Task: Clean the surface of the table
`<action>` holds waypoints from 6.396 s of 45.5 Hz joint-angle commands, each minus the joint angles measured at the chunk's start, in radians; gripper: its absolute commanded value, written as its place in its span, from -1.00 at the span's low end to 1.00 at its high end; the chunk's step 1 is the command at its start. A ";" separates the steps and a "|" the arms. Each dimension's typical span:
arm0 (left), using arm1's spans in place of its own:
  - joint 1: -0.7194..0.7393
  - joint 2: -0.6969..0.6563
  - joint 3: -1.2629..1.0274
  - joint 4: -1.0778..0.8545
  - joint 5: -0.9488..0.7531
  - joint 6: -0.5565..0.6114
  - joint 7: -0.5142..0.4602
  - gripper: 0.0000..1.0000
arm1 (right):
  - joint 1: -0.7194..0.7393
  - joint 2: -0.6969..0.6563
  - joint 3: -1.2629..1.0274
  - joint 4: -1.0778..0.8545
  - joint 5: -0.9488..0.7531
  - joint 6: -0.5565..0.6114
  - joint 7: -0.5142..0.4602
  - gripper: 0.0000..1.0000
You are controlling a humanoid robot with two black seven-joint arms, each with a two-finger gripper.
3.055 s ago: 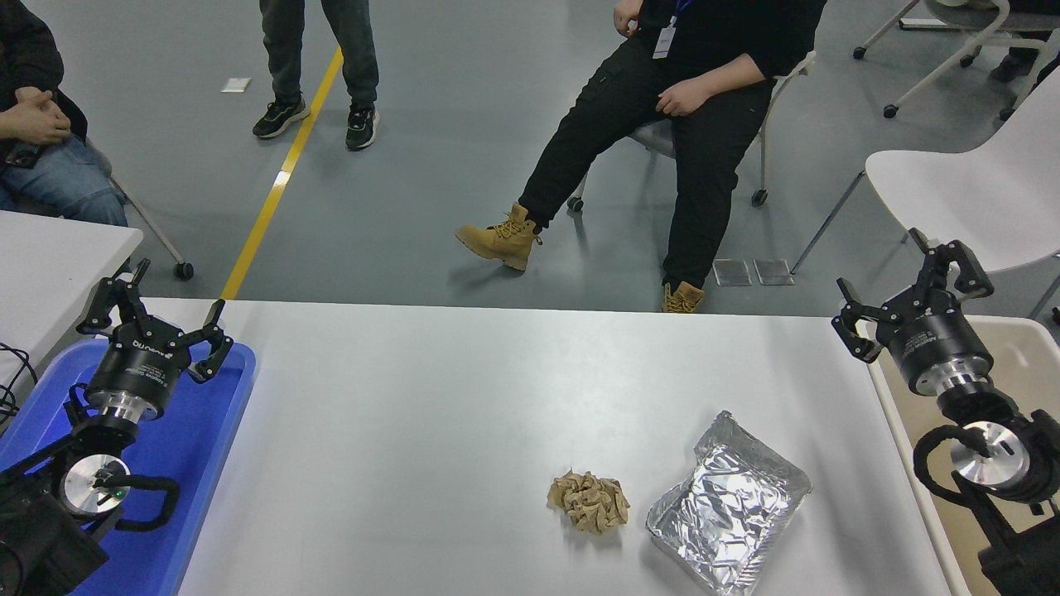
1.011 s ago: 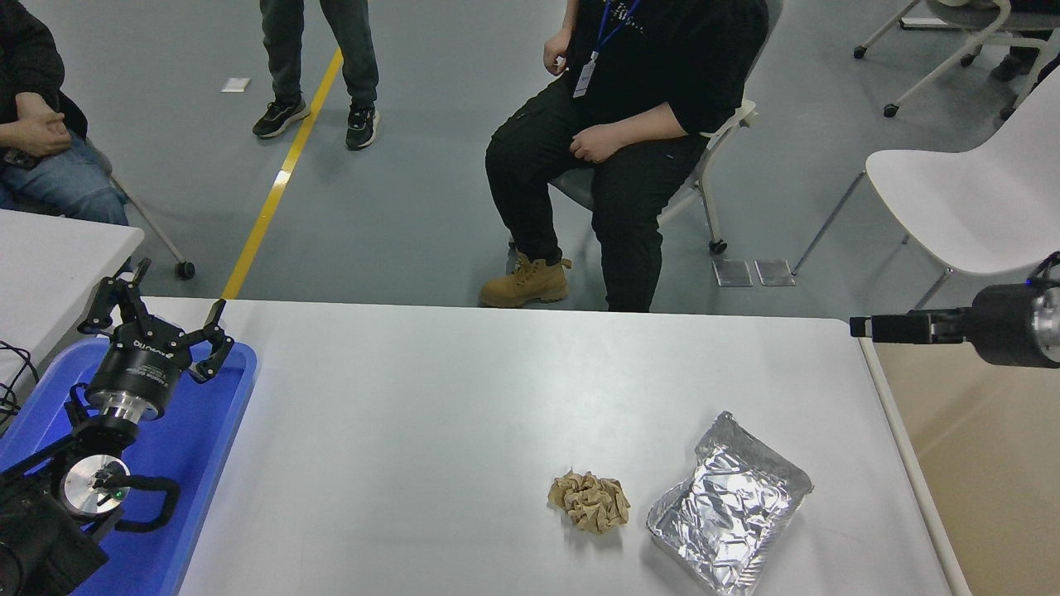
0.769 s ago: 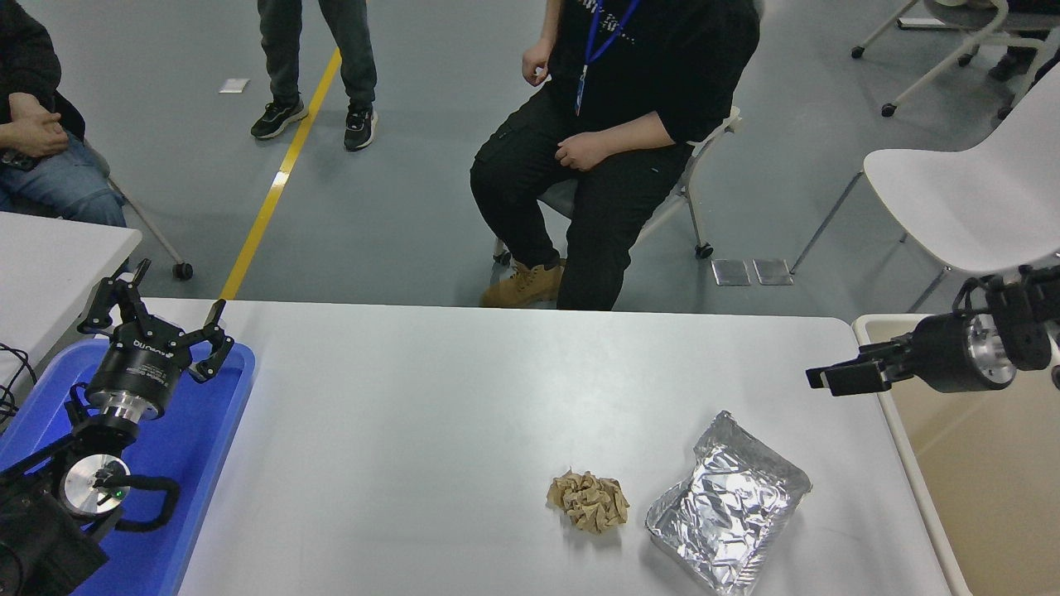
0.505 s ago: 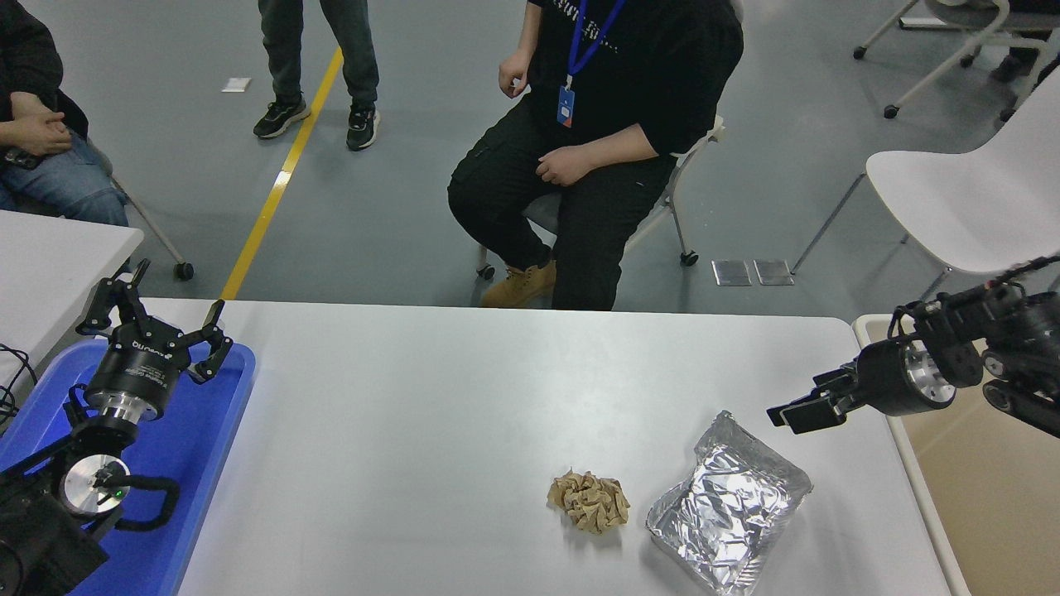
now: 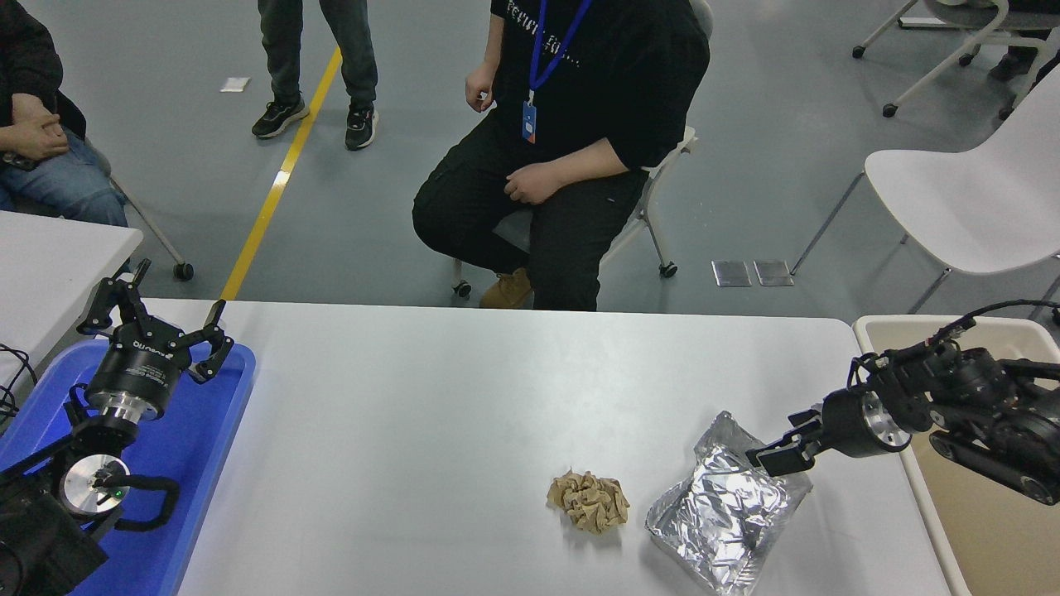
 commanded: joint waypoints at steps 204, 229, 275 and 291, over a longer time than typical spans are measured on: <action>0.000 -0.001 0.000 0.000 0.000 0.000 0.000 1.00 | -0.101 -0.223 0.154 -0.817 1.014 0.183 0.051 -1.00; 0.000 0.000 0.001 0.000 0.000 0.000 0.000 1.00 | -0.289 -0.136 0.160 -0.856 1.281 0.128 -0.256 -1.00; 0.000 0.000 0.000 0.000 0.000 0.000 0.000 1.00 | -0.481 0.093 0.161 -0.856 1.286 0.001 -0.306 -1.00; 0.000 0.000 0.000 0.000 0.000 0.000 0.000 1.00 | -0.481 0.093 0.166 -0.856 1.286 -0.010 -0.306 -1.00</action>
